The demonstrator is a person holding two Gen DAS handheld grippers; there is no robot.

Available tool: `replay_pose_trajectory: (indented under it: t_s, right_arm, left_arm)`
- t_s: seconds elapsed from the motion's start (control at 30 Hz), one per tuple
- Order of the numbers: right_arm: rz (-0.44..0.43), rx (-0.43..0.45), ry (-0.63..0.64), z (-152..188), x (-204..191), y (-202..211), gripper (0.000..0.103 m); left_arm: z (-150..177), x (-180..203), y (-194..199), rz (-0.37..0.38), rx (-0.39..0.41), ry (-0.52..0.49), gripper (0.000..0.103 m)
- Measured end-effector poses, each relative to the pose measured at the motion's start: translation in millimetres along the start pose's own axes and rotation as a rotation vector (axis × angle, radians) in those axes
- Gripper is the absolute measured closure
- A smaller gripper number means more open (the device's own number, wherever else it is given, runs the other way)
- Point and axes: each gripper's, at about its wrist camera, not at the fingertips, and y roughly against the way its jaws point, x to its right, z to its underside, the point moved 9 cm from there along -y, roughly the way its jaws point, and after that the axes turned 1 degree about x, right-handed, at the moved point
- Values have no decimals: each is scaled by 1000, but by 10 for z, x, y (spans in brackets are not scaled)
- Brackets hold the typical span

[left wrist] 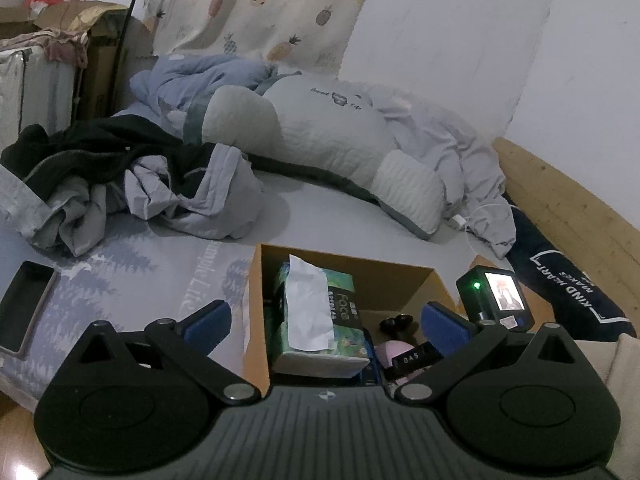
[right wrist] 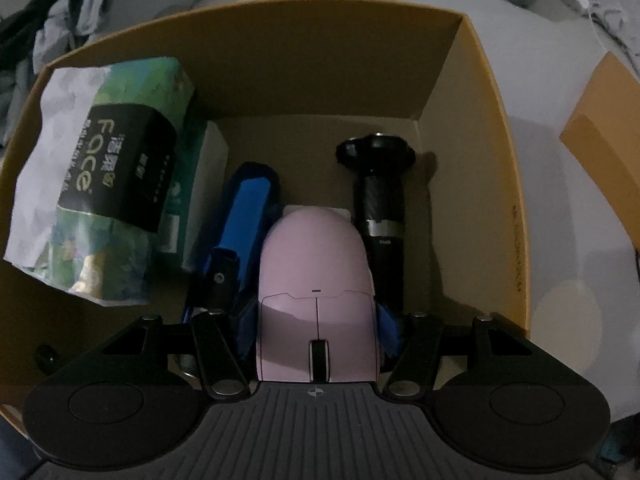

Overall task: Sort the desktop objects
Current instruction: 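Lower the mouse into the box beside the shaver and open the right tool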

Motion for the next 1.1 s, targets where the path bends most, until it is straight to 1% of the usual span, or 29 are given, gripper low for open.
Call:
replay_pose_trajectory:
  t_s: [0.17, 0.27, 0.3, 0.4, 0.47, 0.5, 0.67, 0.73, 0.9, 1.1]
  right_arm:
    - [3, -19, 16, 69, -22, 4, 40]
    - [-11, -8, 16, 99, -31, 68, 38]
    - [-20, -4, 15, 110, -38, 105, 33]
    - [-59, 12, 7, 137, -65, 231, 24]
    - [-92, 34, 6, 144, -94, 350, 9]
    - [-95, 56, 10, 142, -100, 441, 3]
    - [-126, 153, 30, 109, -99, 908, 0]
    - [-120, 194, 43, 57, -21, 1111, 0]
    - [-71, 325, 61, 84, 142, 1552, 0]
    - [5, 482, 47, 261, 426, 2014, 0]
  left_arm:
    - [-7, -37, -18, -16, -6, 1, 0]
    - [-11, -63, -21, -23, -8, 6, 0]
    - [-11, -70, -22, -25, -10, 8, 0]
    - [-12, -93, -26, -32, -15, 15, 0]
    - [-25, -100, -20, -39, -13, 13, 0]
    - [-34, -103, -17, -41, -11, 13, 0]
    - [-99, -74, -2, -44, 4, 8, 0]
    - [-119, -48, 6, -42, 10, 2, 0]
    - [-160, 62, 26, -27, 46, -24, 0]
    - [-204, 214, 70, 0, 100, -55, 0]
